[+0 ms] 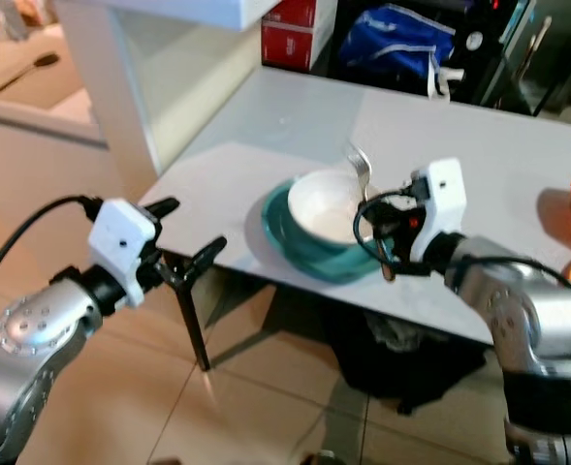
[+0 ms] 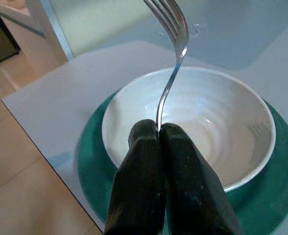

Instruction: Setting the table

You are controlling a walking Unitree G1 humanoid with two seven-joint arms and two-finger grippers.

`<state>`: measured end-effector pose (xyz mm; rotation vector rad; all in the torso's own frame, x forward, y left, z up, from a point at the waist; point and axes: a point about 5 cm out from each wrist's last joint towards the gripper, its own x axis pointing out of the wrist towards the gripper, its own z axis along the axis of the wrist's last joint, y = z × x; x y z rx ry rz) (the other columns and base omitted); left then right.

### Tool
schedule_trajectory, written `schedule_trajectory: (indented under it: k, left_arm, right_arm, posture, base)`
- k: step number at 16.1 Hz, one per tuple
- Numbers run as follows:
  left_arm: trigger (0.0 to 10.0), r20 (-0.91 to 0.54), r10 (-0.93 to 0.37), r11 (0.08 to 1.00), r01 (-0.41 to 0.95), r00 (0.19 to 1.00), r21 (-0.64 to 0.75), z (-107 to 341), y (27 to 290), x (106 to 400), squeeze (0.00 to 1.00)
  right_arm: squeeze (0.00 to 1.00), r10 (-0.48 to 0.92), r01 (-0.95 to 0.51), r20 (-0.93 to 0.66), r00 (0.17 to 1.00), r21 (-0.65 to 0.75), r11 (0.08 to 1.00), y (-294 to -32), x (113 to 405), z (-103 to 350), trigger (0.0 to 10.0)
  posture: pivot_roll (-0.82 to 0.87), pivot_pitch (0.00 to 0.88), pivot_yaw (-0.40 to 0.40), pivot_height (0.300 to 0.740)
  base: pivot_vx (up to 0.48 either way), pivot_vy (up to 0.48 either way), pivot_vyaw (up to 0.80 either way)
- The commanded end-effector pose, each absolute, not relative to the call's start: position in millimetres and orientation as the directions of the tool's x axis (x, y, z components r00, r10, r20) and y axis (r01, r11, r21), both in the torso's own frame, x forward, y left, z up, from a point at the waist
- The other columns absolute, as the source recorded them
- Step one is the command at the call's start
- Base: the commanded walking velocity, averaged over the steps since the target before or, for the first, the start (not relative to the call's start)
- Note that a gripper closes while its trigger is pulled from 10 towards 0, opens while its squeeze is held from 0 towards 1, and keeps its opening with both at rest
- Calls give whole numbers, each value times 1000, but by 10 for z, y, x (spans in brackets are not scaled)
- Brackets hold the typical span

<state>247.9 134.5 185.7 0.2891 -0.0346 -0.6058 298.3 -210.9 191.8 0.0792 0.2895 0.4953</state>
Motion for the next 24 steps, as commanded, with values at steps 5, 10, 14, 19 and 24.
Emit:
schedule_trajectory:
  k: [5,10,14,19,24]
  left_arm:
    - [10000,-75,-642,712,630,763,310,1923,1213,2412,0]
    - [10000,-169,-710,626,723,683,293,1852,1127,2312,0]
    - [10000,-173,-723,613,737,669,286,1862,1079,2284,0]
    - [10000,-181,-743,598,760,644,254,1858,1015,2265,0]
    - [10000,-184,-744,597,763,642,248,1854,988,2263,0]
  right_arm:
    - [0,398,-464,-344,850,-133,876,-2164,3270,1995,10000]
    - [0,371,-503,-439,818,-234,832,-2164,3358,1971,10000]
    - [0,317,-546,-553,771,-316,776,-2239,3308,1970,10000]
    - [0,356,-549,-564,745,-215,807,-2147,3353,1987,10000]
    - [0,344,-523,-581,737,-170,835,-2078,3489,1913,10000]
  posture:
    - [55,67,-38,740]
    - [55,74,-55,740]
    - [38,81,-58,740]
    - [30,82,-56,740]
    - [36,79,-78,740]
  base:
    - [0,0,0]
    - [0,0,0]
    - [0,0,0]
    - [0,0,0]
    - [0,0,0]
